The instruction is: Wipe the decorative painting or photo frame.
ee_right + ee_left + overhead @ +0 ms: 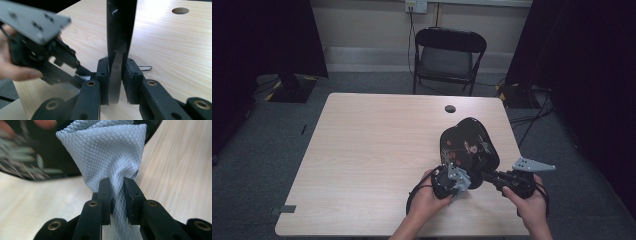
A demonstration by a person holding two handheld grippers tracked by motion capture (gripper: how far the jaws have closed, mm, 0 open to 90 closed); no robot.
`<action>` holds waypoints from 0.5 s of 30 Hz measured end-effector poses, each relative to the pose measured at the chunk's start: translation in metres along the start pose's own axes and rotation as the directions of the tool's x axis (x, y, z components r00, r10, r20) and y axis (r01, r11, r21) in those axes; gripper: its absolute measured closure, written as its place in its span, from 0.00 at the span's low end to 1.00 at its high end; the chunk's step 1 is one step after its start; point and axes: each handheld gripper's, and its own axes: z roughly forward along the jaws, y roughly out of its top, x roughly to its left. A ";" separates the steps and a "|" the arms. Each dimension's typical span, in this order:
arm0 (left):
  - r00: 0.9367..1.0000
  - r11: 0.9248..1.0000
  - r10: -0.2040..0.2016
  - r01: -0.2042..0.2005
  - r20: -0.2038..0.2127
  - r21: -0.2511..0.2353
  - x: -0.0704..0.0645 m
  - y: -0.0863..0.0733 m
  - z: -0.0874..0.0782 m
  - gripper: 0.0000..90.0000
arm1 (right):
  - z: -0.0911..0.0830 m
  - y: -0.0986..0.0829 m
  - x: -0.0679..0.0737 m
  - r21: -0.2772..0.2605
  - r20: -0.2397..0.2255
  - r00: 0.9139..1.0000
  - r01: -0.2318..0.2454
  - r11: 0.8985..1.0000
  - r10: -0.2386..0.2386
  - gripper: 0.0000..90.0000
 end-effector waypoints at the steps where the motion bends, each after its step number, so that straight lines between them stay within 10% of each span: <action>1: 1.000 1.000 0.004 -0.004 -0.002 -0.016 -0.001 0.004 -0.005 0.86 | 0.000 0.000 0.000 0.003 0.001 1.000 -0.001 1.000 0.001 0.85; 15: 0.993 0.974 0.095 -0.107 -0.066 -0.200 -0.010 0.075 -0.083 0.85 | -0.002 -0.002 -0.001 0.019 -0.003 1.000 0.006 1.000 -0.006 0.87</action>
